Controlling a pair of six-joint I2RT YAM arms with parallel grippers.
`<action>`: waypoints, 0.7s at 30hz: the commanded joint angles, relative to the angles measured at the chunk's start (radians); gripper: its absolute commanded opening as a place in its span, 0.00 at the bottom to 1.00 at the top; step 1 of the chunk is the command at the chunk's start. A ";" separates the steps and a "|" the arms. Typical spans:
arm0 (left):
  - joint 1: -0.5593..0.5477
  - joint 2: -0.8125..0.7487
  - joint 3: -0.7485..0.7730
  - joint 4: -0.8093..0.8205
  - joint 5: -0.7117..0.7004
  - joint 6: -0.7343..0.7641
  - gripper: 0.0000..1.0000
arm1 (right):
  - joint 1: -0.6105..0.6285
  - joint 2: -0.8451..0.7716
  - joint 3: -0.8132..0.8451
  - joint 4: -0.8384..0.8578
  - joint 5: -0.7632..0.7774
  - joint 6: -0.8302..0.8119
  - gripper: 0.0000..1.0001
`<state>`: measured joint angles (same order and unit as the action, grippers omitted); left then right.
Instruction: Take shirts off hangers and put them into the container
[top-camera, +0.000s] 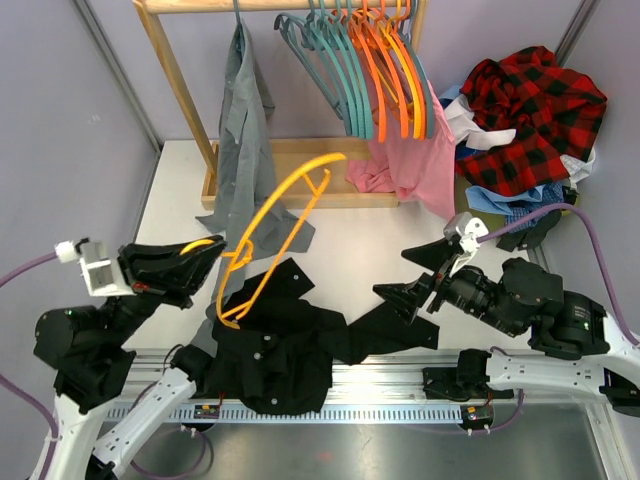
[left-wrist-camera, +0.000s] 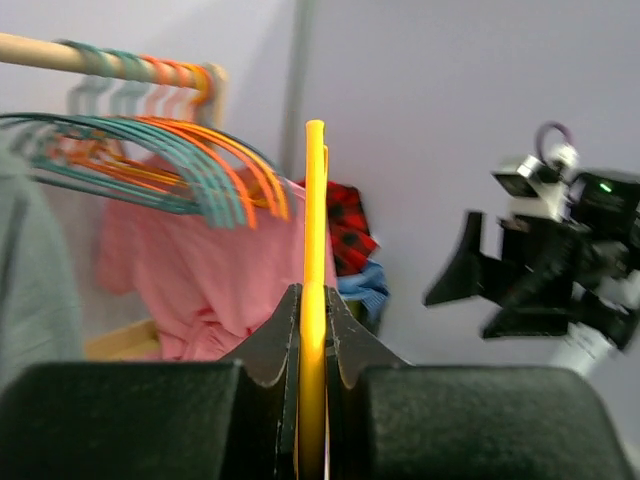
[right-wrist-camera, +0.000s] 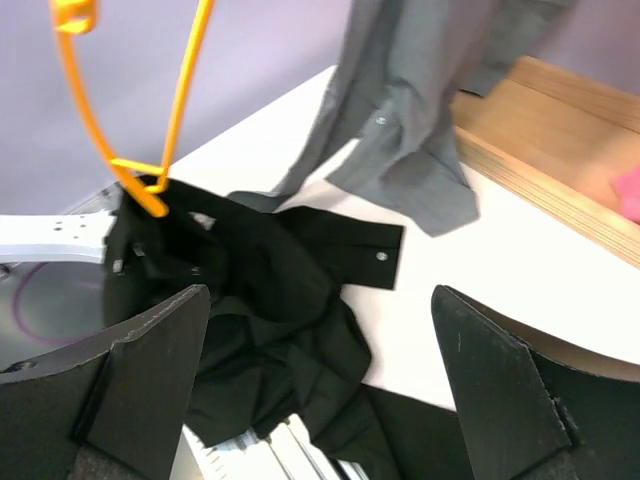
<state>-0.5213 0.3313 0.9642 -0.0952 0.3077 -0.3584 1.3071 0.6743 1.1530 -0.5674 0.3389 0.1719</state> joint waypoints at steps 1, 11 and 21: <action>-0.005 0.112 0.064 -0.032 0.319 -0.011 0.00 | 0.004 -0.008 0.022 -0.052 0.126 -0.014 1.00; 0.000 0.248 0.102 -0.140 0.735 0.018 0.00 | 0.004 -0.018 0.083 -0.106 0.037 -0.049 0.99; 0.038 0.327 0.054 0.012 0.864 -0.092 0.00 | 0.004 0.025 0.068 -0.075 -0.112 -0.058 0.99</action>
<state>-0.4911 0.6376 1.0275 -0.1688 1.0897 -0.3965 1.3071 0.6724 1.2125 -0.6781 0.3092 0.1326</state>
